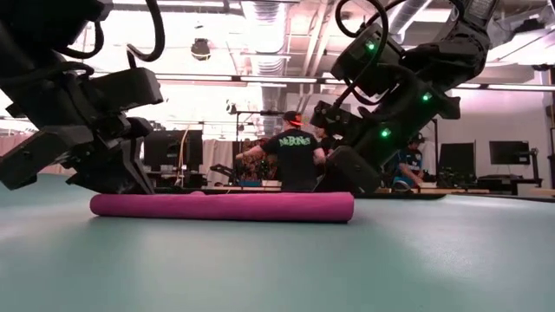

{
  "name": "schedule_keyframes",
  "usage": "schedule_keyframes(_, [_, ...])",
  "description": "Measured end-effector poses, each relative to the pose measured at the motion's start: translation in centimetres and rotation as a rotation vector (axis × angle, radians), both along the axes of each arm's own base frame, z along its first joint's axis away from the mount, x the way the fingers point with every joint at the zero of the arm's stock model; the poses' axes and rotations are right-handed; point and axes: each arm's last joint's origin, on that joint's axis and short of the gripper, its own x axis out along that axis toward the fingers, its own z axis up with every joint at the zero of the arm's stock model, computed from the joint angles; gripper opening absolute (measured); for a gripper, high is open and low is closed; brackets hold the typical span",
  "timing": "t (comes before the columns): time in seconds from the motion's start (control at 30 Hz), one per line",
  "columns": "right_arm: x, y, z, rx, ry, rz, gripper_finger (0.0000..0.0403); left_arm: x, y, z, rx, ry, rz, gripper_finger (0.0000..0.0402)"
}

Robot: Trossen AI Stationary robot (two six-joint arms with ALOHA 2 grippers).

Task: Roll towel
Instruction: Roll the violet towel

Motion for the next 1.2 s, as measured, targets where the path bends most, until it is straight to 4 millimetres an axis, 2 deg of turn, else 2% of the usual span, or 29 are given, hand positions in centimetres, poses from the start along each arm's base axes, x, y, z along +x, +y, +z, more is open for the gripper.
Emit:
schedule_keyframes(0.13, [-0.1, 0.0, -0.1, -0.001, 0.015, 0.001, 0.0072, 0.7, -0.5, 0.7, -0.016, -0.014, -0.010, 0.0000])
schedule_keyframes(0.33, [0.0, 0.2, 0.6, -0.028, -0.031, 0.012, 0.0072, 2.4, -1.4, 2.9, 0.037, -0.081, -0.056, 0.0000])
schedule_keyframes(0.43, [-0.1, 0.6, 1.4, -0.043, -0.055, 0.017, 0.0072, 2.6, -1.4, 3.2, 0.056, -0.075, -0.052, 0.0000])
schedule_keyframes(0.6, [-0.5, 1.9, 4.1, -0.106, -0.141, 0.043, 0.0072, 2.5, -1.2, 3.1, 0.118, -0.059, -0.045, 0.0000])
schedule_keyframes(0.73, [-0.8, 2.7, 5.0, -0.115, -0.168, 0.061, 0.0072, 3.2, -1.2, 3.5, 0.144, -0.083, -0.154, 0.0000])
schedule_keyframes(0.87, [-0.6, 2.9, 4.2, -0.128, -0.141, 0.075, 0.0072, 3.8, -0.8, 3.6, 0.067, -0.057, -0.274, 0.0000])
schedule_keyframes(1.2, [-0.2, 2.5, 1.5, -0.123, -0.059, 0.082, 0.0072, 4.2, 0.9, 3.2, 0.068, 0.001, -0.265, 0.0000])
